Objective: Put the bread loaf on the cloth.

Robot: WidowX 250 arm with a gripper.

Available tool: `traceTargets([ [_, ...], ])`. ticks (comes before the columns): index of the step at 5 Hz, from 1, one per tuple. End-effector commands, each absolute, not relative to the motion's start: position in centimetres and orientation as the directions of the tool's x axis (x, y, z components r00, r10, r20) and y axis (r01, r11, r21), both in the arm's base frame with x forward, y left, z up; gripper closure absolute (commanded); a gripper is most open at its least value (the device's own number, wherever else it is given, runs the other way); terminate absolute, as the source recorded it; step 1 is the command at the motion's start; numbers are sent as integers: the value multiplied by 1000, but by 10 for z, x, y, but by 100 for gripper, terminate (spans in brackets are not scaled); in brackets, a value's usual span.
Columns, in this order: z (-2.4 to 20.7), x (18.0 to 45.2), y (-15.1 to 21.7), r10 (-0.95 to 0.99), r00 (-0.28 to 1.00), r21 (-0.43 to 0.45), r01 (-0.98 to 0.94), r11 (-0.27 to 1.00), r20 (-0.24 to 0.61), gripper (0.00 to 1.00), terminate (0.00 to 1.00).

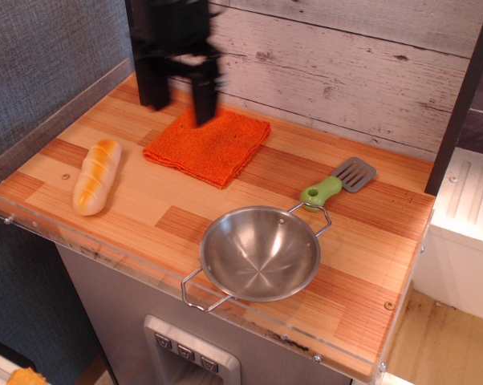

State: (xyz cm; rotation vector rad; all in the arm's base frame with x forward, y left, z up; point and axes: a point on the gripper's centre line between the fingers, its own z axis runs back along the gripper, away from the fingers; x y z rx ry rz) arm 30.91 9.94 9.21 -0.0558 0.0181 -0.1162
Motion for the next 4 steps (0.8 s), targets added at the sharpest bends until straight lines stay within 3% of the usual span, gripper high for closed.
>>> traceTargets([
  [1,89,260,168,136,990,60,-138,989,30,0,0],
  [4,15,267,145,129,991,74,-126,989,-46,0,0],
])
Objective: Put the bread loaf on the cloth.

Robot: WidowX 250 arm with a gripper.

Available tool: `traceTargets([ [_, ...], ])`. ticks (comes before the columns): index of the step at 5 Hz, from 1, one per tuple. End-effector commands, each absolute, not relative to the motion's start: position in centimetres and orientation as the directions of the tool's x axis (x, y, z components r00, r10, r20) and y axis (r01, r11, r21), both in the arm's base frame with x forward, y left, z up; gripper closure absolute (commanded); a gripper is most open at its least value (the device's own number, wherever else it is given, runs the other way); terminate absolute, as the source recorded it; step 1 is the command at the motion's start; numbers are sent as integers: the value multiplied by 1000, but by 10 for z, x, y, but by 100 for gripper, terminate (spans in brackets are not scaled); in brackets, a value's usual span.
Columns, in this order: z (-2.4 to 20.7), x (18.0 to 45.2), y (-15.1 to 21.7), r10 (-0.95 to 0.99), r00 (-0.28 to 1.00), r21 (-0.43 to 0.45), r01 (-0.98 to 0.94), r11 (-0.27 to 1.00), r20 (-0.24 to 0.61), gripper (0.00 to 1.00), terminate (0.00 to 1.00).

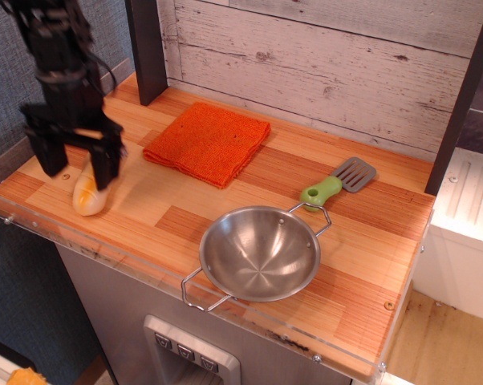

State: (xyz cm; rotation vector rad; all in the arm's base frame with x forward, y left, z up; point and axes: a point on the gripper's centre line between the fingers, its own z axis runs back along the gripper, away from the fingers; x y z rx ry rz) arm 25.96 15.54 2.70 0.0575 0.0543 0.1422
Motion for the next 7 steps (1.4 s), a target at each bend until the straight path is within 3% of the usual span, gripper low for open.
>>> traceTargets([
  [1,0,268,142,145,988,67,-141,988,-60,0,0],
  [2,13,268,143,130,991,103,-125,987,-37,100,0],
  [4,104,275,135,134,981,185,-159,970,138,100,0],
  [5,115,303,119,48,989,152,-70,986,143,100,0],
  [6,100,337,105,-9,994,110,-3,994,111,100,0],
  [7,84,346,97,-22,998,78,17,997,67,100,0],
])
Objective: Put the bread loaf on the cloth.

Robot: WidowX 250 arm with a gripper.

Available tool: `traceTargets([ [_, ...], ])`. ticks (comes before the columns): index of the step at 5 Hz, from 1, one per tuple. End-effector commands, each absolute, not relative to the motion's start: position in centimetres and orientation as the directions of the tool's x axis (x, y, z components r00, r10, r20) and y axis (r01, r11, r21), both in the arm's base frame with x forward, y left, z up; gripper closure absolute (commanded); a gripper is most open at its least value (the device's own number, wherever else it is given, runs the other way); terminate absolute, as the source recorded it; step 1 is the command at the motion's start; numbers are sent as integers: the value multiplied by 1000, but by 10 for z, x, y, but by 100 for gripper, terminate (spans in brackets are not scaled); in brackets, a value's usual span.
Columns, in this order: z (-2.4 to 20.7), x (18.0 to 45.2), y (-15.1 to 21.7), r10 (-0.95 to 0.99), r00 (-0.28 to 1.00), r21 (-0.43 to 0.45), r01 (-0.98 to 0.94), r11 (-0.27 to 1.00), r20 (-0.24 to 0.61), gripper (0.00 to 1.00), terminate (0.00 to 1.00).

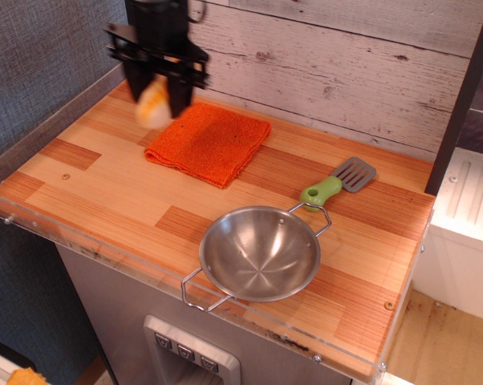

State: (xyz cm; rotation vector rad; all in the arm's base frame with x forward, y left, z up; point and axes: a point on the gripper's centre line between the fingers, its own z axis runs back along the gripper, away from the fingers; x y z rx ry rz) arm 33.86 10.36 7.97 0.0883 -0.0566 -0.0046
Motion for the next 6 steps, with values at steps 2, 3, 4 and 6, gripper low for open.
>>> traceTargets([
  [2,72,342,92,-26,999,85,23,996,35,0,0],
  [3,77,340,91,-39,998,86,35,996,50,0,0],
  [4,92,334,90,-55,995,83,48,995,80,0,0],
  [6,121,305,80,-49,989,-33,55,998,143,0,0],
])
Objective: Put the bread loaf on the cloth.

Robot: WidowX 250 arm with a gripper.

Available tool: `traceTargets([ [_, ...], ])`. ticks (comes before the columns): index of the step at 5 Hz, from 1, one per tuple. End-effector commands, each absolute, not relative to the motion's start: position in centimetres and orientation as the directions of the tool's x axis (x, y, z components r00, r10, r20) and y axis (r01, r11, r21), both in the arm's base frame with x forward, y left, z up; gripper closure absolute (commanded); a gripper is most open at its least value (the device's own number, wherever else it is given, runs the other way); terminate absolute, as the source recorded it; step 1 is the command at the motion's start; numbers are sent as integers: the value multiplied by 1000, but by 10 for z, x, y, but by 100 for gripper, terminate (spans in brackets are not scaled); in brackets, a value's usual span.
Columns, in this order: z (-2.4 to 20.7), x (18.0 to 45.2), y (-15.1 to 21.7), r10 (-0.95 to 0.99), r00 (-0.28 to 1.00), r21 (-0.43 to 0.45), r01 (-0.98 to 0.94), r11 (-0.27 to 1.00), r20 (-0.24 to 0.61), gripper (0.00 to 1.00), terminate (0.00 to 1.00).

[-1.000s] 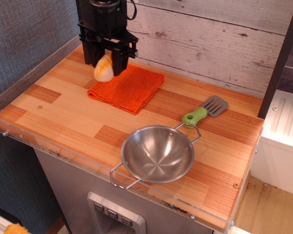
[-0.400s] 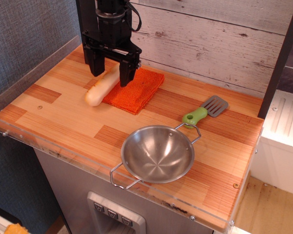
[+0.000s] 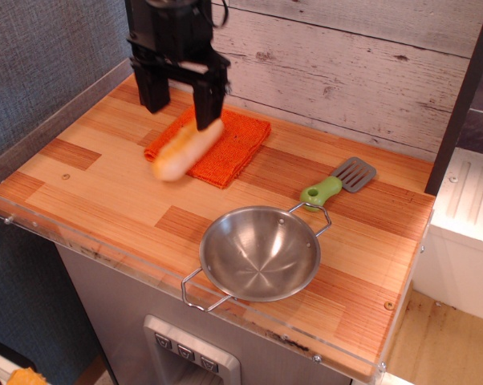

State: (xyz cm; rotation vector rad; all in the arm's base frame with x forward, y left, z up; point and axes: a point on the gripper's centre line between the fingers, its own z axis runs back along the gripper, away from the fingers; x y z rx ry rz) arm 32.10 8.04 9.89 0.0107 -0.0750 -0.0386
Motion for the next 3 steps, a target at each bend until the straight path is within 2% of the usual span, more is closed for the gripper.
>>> traceTargets([
  [1,120,299,78,-66,989,-44,72,996,134,0,0],
  [2,120,299,78,-66,989,-44,72,996,134,0,0],
  [3,120,299,78,-66,989,-44,72,996,134,0,100],
])
